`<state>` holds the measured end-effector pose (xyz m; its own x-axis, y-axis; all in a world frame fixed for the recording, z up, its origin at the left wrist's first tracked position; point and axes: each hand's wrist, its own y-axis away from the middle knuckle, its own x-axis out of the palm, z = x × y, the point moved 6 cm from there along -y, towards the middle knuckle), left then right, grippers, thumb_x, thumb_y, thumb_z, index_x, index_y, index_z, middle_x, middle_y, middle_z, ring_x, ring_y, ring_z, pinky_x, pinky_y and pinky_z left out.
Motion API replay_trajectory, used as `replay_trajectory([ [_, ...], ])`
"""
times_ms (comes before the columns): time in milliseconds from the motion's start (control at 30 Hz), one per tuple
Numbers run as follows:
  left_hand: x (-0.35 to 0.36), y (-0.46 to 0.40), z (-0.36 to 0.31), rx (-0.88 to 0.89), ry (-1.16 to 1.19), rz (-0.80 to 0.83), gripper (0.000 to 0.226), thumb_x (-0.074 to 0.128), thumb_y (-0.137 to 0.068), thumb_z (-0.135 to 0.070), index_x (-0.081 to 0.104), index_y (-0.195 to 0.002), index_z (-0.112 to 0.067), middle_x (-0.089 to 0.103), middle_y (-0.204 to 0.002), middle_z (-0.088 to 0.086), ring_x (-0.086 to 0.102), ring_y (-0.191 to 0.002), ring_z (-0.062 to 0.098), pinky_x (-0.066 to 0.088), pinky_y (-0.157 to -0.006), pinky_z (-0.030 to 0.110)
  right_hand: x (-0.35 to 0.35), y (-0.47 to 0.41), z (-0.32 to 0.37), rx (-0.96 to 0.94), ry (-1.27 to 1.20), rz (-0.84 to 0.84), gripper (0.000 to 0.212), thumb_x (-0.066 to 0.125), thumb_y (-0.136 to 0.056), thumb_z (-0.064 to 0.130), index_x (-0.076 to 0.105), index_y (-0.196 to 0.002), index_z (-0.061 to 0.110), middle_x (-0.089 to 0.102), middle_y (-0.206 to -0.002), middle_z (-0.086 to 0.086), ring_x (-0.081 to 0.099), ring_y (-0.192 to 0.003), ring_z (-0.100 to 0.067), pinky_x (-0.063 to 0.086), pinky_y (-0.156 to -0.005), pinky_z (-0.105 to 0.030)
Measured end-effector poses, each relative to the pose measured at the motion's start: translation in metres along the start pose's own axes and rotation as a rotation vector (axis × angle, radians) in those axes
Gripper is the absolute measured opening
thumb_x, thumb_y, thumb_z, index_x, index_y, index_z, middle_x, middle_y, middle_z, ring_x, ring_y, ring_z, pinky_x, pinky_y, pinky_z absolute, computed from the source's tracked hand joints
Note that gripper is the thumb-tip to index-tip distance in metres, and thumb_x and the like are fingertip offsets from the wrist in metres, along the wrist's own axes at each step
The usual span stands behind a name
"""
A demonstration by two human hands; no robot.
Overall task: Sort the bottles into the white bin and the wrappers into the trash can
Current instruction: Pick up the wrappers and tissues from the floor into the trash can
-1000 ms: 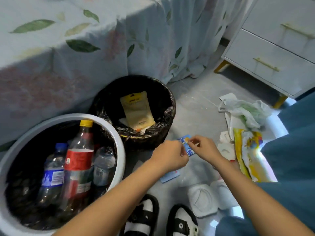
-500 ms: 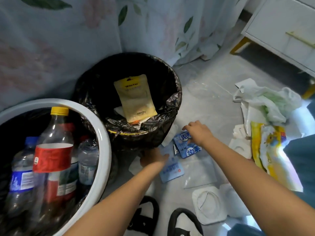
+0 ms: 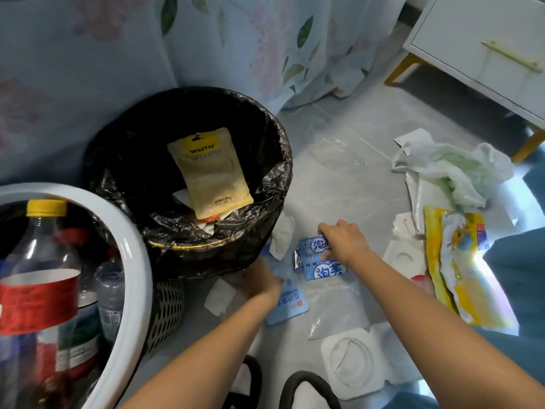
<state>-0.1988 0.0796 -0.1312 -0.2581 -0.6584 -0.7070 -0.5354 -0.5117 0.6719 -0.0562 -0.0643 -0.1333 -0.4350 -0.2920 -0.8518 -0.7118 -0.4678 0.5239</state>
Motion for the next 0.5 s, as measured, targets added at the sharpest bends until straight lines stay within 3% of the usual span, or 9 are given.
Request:
replay_trajectory([
  [100, -0.002, 0.003, -0.007, -0.026, -0.028, -0.056, 0.075, 0.074, -0.079, -0.036, 0.038, -0.137, -0.005, 0.045, -0.142, 0.014, 0.044, -0.130, 0.030, 0.038, -0.103, 0.037, 0.007, 0.005, -0.013, 0.055, -0.075, 0.007, 0.044, 0.069, -0.077, 0.039, 0.052, -0.114, 0.024, 0.065, -0.114, -0.003, 0.056, -0.111, -0.025, 0.036, -0.087, -0.036],
  [267, 0.010, 0.013, -0.004, -0.138, 0.013, -0.106, 0.102, 0.072, -0.065, -0.064, 0.025, -0.136, -0.008, 0.032, -0.142, 0.017, 0.037, -0.128, 0.034, 0.035, -0.100, 0.039, 0.017, 0.014, -0.026, 0.126, -0.186, -0.019, 0.039, 0.070, -0.076, 0.040, 0.055, -0.107, 0.022, 0.067, -0.109, -0.002, 0.059, -0.104, -0.028, 0.038, -0.083, -0.035],
  [500, 0.012, 0.008, -0.010, -0.122, 0.027, -0.071, 0.100, 0.081, -0.066, -0.045, 0.022, -0.135, -0.003, 0.036, -0.139, 0.021, 0.043, -0.126, 0.032, 0.040, -0.098, 0.035, 0.020, 0.014, -0.027, 0.142, -0.256, -0.040, 0.038, 0.071, -0.074, 0.037, 0.056, -0.106, 0.021, 0.067, -0.105, -0.002, 0.060, -0.101, -0.028, 0.039, -0.083, -0.036],
])
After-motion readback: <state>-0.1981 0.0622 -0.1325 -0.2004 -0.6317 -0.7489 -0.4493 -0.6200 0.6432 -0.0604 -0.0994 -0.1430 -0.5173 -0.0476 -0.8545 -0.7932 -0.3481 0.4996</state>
